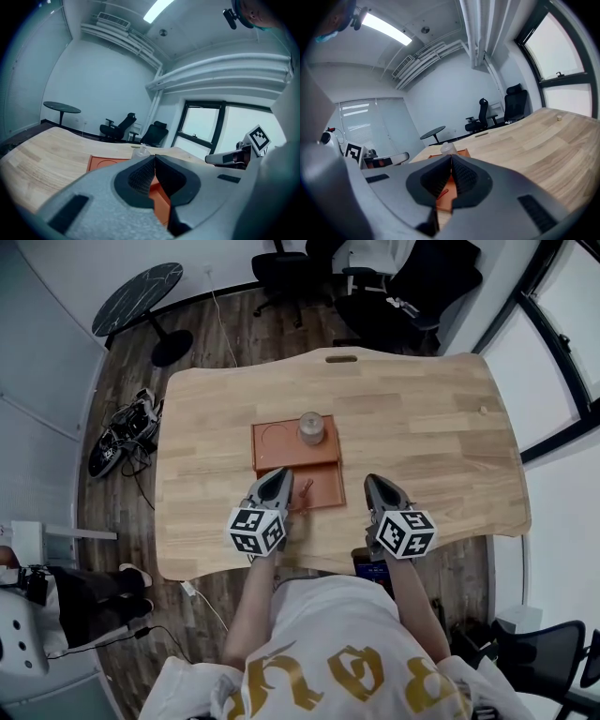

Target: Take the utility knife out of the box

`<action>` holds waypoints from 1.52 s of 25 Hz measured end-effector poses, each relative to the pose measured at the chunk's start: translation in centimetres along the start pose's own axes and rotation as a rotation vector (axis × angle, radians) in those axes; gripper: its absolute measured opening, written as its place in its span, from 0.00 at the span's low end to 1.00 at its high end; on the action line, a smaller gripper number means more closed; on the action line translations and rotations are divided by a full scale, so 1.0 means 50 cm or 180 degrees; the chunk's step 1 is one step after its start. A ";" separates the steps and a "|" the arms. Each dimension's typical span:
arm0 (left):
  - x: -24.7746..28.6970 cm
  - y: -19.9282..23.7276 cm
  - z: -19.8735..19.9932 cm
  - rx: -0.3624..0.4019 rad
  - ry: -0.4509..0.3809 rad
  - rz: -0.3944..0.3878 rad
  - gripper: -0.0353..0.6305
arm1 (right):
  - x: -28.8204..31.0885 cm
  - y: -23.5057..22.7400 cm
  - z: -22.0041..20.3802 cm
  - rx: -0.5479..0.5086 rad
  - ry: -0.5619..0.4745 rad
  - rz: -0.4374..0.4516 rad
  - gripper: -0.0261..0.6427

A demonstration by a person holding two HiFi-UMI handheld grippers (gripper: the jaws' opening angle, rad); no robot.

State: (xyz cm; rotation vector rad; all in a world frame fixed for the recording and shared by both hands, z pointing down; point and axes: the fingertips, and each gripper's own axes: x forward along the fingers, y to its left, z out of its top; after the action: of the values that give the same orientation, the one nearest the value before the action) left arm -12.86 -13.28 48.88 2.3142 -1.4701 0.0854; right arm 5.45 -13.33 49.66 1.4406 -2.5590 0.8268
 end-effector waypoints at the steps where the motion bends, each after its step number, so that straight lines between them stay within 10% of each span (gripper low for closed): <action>1: 0.003 -0.001 -0.002 -0.0001 0.0012 -0.0007 0.07 | 0.003 0.000 -0.001 0.0004 0.0012 0.0008 0.06; 24: 0.084 0.034 -0.131 -0.0062 0.0701 -0.0101 0.07 | 0.090 -0.054 -0.085 -0.0056 0.0503 0.0018 0.06; 38: 0.118 0.031 -0.247 0.0205 0.1771 -0.0485 0.07 | 0.124 -0.079 -0.118 -0.0064 0.0668 -0.0050 0.06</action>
State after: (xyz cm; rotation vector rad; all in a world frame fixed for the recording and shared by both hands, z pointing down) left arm -9.64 -14.48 62.23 2.1919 -1.0197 0.6811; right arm 4.18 -16.77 58.32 1.2913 -2.3910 0.8953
